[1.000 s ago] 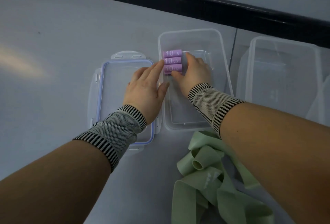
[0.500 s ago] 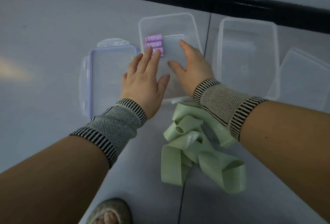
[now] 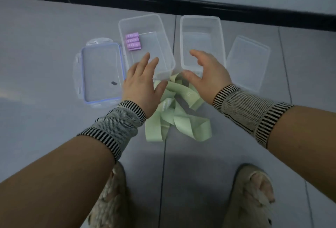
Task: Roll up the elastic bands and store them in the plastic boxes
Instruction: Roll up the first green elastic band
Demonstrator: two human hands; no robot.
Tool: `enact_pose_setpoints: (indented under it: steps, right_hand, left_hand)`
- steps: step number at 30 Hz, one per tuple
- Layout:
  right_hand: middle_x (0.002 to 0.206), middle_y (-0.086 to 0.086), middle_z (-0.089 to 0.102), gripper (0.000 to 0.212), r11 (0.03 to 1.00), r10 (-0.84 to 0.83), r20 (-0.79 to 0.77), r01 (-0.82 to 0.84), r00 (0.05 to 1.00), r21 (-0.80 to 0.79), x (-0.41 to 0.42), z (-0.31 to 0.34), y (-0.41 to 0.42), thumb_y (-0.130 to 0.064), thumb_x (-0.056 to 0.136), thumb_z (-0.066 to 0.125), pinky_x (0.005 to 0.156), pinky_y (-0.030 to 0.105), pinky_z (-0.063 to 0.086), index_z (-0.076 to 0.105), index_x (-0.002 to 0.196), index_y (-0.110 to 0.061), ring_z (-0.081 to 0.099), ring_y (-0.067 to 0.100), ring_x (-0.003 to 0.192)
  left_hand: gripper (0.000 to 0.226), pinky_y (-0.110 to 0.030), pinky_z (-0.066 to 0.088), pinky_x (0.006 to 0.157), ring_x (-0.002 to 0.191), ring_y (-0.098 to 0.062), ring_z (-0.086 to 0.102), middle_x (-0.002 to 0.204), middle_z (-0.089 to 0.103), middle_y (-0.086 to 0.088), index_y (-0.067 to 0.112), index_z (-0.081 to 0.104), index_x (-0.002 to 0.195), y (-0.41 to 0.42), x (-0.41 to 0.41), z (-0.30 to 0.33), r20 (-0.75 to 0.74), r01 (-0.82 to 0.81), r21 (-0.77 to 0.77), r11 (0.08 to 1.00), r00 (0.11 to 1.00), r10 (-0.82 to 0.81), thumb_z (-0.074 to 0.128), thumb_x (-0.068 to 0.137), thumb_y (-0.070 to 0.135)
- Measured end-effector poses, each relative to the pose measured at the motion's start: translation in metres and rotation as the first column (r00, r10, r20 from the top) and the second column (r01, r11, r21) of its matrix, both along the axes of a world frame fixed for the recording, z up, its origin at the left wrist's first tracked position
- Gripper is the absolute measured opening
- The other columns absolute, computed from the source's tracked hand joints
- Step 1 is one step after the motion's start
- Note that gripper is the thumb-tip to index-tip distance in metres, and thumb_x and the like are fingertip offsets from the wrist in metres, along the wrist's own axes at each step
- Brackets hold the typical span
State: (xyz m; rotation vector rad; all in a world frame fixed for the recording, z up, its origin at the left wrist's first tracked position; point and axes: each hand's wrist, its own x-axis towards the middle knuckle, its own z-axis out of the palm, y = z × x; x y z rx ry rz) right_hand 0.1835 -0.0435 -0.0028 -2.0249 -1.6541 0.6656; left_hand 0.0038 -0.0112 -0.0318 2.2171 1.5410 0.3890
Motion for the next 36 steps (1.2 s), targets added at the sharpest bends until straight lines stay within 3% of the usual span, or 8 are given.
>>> enact_pose_setpoints:
  steps: [4,9,15,19,22,27,31,36]
  right_hand:
    - [0.137,0.003,0.046,0.052,0.993,-0.110,-0.015,0.109,0.994,-0.046,0.011,-0.029,-0.042,-0.033,0.090,0.060,0.100,0.024,0.034,0.045,0.138,-0.019,0.049,0.017,0.121]
    - [0.128,0.001,0.049,0.039,0.954,-0.246,0.023,0.246,0.969,-0.172,0.021,-0.082,-0.054,-0.027,0.090,0.060,0.090,0.021,0.035,0.056,0.128,-0.022,0.054,0.018,0.110]
    - [0.131,0.002,0.048,0.046,0.926,-0.257,0.001,0.246,0.967,-0.286,0.014,-0.097,-0.040,-0.034,0.088,0.061,0.088,0.025,0.038,0.051,0.131,-0.020,0.056,0.019,0.105]
    - [0.110,0.004,0.056,0.025,0.894,-0.275,0.061,0.278,0.960,-0.351,0.019,-0.098,-0.037,-0.040,0.086,0.062,0.076,0.024,0.035,0.061,0.097,-0.017,0.049,0.016,0.087]
    - [0.098,0.006,0.062,0.021,0.893,-0.289,0.071,0.295,0.955,-0.341,0.026,-0.100,-0.048,-0.038,0.084,0.065,0.074,0.026,0.038,0.058,0.081,-0.018,0.055,0.020,0.088]
    - [0.107,0.004,0.061,0.044,0.899,-0.291,-0.042,0.258,0.956,-0.354,0.027,-0.092,-0.055,-0.040,0.087,0.059,0.074,0.026,0.039,0.049,0.127,-0.022,0.057,0.022,0.092]
    - [0.113,0.004,0.062,0.053,0.899,-0.258,-0.155,0.178,0.954,-0.401,0.016,-0.091,-0.043,-0.042,0.088,0.057,0.079,0.028,0.041,0.040,0.135,-0.024,0.059,0.027,0.103]
    - [0.111,0.007,0.060,0.068,0.864,-0.328,-0.108,0.251,0.939,-0.436,0.016,-0.087,-0.030,-0.038,0.093,0.051,0.077,0.028,0.040,0.015,0.149,-0.022,0.059,0.028,0.100]
  left_hand:
    - [0.057,-0.038,0.018,0.113,0.136,-0.030,0.027,0.154,0.026,-0.001,0.020,0.038,0.141,-0.035,-0.002,-0.023,-0.019,0.031,-0.044,0.999,0.999,-0.032,0.056,0.089,0.037]
    - [0.054,-0.037,0.021,0.110,0.133,-0.030,0.031,0.151,0.032,0.000,0.023,0.044,0.138,-0.037,-0.003,-0.052,-0.099,0.029,-0.097,0.995,0.994,-0.038,0.058,0.088,0.037]
    - [0.052,-0.042,0.027,0.111,0.134,-0.027,0.028,0.150,0.034,0.003,0.026,0.044,0.138,-0.036,0.020,-0.061,-0.079,0.055,-0.164,0.985,0.995,-0.069,0.057,0.088,0.036]
    - [0.052,-0.040,0.028,0.111,0.134,-0.024,0.028,0.148,0.036,0.006,0.028,0.045,0.137,-0.041,0.031,-0.061,-0.074,0.086,-0.181,0.980,0.992,-0.101,0.058,0.087,0.033]
    - [0.052,-0.042,0.027,0.111,0.135,-0.024,0.028,0.148,0.036,0.007,0.029,0.043,0.138,-0.046,0.030,-0.062,-0.090,0.096,-0.195,0.976,0.989,-0.115,0.056,0.088,0.034]
    - [0.052,-0.043,0.028,0.111,0.135,-0.023,0.029,0.148,0.037,0.006,0.027,0.045,0.137,-0.056,0.032,-0.067,-0.111,0.123,-0.205,0.971,0.983,-0.148,0.057,0.087,0.031]
    - [0.051,-0.043,0.028,0.111,0.135,-0.021,0.029,0.149,0.035,0.008,0.027,0.044,0.137,-0.053,0.040,-0.068,-0.114,0.125,-0.206,0.970,0.982,-0.151,0.055,0.088,0.028]
    - [0.052,-0.040,0.028,0.112,0.137,-0.019,0.025,0.150,0.033,0.011,0.030,0.041,0.139,-0.047,0.048,-0.067,-0.149,0.094,-0.207,0.974,0.981,-0.127,0.053,0.089,0.029]
